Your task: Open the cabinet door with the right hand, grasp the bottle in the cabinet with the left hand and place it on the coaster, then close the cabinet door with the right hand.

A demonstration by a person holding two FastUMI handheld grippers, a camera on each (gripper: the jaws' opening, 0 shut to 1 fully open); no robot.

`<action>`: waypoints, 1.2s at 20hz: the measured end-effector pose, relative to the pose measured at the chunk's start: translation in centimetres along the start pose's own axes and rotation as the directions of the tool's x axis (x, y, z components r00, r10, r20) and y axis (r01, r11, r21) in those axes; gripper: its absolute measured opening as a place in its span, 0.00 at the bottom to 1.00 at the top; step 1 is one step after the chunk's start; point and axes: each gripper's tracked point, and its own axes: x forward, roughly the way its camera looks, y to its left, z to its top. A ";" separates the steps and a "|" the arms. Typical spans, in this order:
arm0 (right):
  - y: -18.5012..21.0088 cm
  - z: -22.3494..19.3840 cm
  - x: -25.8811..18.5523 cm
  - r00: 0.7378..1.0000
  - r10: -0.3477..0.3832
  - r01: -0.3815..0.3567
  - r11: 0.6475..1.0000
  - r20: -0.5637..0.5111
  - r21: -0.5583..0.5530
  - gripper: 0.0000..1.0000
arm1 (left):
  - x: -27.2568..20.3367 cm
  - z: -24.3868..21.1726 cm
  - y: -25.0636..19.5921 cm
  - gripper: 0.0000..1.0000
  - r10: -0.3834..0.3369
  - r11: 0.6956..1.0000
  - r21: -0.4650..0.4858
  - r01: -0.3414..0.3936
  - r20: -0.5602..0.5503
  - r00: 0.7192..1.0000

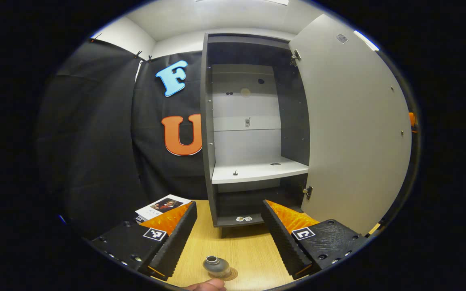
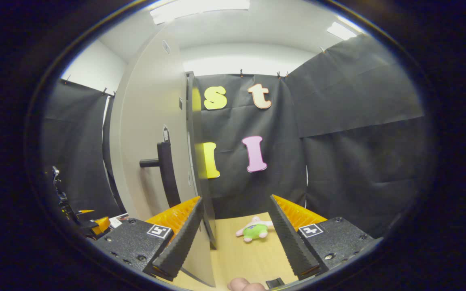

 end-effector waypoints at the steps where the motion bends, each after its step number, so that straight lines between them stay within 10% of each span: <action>1: 0.1 -0.2 0.0 1.000 0.010 -0.010 1.000 -0.013 0.000 1.00 | 0.1 -0.2 -0.1 0.97 -0.005 1.000 0.013 0.005 -0.005 1.000; 11: 2.5 -0.7 0.3 0.993 0.097 -0.099 0.995 -0.060 -0.028 0.98 | 0.3 -1.7 2.1 0.97 0.022 1.000 -0.011 -0.022 -0.023 0.999; 24: 14.9 -2.7 2.2 0.938 0.326 -0.327 0.945 -0.114 0.011 0.92 | -5.0 -5.5 15.3 0.97 0.261 0.960 -0.076 -0.268 -0.091 0.961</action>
